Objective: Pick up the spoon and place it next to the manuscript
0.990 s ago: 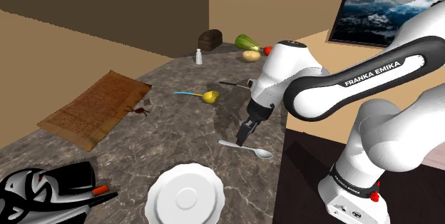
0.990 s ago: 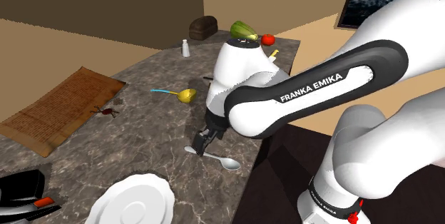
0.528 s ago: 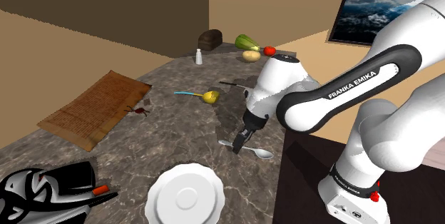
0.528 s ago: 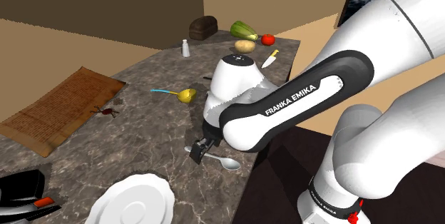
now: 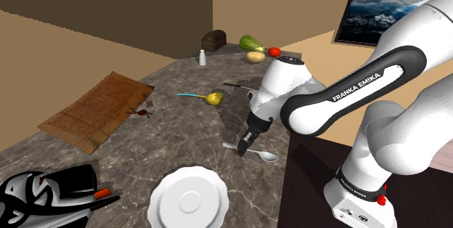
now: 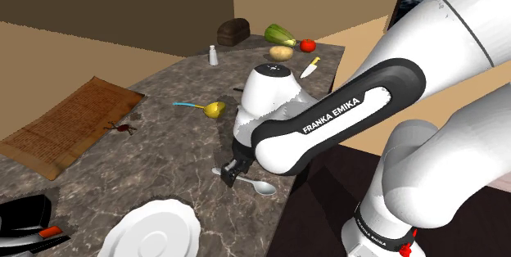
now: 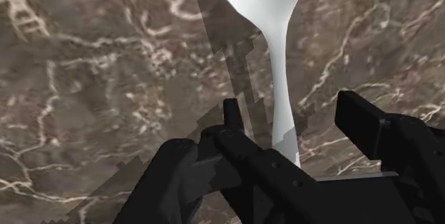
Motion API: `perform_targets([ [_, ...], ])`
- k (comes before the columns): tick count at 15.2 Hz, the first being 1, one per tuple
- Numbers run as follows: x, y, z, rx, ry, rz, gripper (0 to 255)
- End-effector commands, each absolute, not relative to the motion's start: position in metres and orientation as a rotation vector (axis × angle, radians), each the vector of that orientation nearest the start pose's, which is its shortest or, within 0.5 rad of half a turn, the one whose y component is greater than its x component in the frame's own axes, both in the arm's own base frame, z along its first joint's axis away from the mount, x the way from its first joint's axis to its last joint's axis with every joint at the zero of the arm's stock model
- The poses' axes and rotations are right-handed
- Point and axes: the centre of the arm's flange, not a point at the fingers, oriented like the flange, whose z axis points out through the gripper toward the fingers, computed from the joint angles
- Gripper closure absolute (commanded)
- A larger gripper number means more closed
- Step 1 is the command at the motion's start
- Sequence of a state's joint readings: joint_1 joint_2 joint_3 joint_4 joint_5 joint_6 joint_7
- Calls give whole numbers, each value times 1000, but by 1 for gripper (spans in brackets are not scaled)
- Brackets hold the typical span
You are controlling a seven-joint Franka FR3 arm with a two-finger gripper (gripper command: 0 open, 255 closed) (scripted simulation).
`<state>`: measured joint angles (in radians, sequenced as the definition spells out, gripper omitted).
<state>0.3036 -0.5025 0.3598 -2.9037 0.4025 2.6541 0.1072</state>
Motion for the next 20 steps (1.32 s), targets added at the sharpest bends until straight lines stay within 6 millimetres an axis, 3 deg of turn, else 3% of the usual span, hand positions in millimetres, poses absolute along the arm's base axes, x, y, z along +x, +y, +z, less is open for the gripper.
perform_targets([
  [1, 291, 195, 331, -2966, -299, -316, 255],
  [9, 291, 195, 331, -2966, -299, -316, 255],
  [20, 291, 195, 389, -2966, -299, -316, 255],
])
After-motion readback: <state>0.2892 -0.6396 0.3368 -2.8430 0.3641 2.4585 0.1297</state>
